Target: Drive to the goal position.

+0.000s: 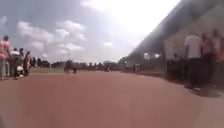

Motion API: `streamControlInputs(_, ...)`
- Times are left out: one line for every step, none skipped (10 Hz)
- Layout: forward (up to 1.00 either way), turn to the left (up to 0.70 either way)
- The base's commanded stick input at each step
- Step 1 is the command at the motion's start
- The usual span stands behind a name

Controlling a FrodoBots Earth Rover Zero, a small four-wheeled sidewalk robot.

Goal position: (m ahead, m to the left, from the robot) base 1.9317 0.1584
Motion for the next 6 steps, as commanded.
streamControlInputs(0.7, 0.0)
streamControlInputs(0.7, 0.0)
streamControlInputs(0.7, 0.0)
streamControlInputs(0.7, 0.0)
streamControlInputs(0.7, 0.0)
streamControlInputs(0.7, 0.0)
